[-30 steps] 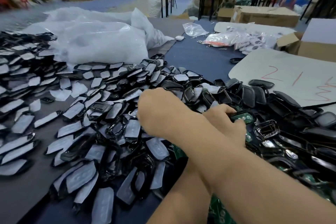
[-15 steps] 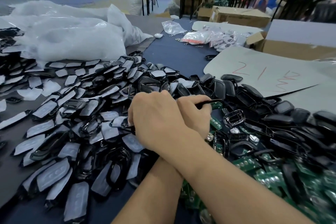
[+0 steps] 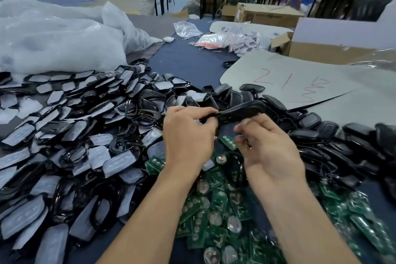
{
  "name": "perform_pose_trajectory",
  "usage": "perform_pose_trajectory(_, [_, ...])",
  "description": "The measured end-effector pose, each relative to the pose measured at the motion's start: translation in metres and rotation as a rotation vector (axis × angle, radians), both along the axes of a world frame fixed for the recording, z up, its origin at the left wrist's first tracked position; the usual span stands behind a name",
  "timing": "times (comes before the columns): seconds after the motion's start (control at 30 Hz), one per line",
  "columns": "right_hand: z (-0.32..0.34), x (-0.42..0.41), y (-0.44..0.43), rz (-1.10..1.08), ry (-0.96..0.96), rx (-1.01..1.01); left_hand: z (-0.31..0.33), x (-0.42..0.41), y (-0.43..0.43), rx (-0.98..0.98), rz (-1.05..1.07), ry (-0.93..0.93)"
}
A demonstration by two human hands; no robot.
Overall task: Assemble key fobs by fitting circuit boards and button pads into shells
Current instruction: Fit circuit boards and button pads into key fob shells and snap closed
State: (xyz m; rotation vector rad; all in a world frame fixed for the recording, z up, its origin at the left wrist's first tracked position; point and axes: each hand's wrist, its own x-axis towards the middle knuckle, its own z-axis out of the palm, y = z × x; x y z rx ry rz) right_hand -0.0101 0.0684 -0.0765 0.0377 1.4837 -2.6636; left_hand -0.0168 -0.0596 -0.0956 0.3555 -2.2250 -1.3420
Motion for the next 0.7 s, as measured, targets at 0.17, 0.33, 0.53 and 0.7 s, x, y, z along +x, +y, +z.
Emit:
perform_pose_trajectory(0.17, [-0.017,-0.025,0.019,-0.021,-0.199,-0.066,-0.004,-0.005,-0.001,0.316,-0.052,0.007])
perform_pose_trajectory(0.33, [-0.023,-0.031,0.016,0.030,-0.186,-0.020,-0.003,-0.005,0.007,0.422,-0.141,0.043])
perform_pose_trajectory(0.53, [-0.024,-0.030,0.013,-0.020,-0.112,0.060,-0.009,-0.008,0.008,0.493,-0.184,0.000])
perform_pose_trajectory(0.7, [-0.023,-0.026,0.011,-0.088,-0.054,0.187,-0.005,-0.004,0.006,0.460,-0.242,0.007])
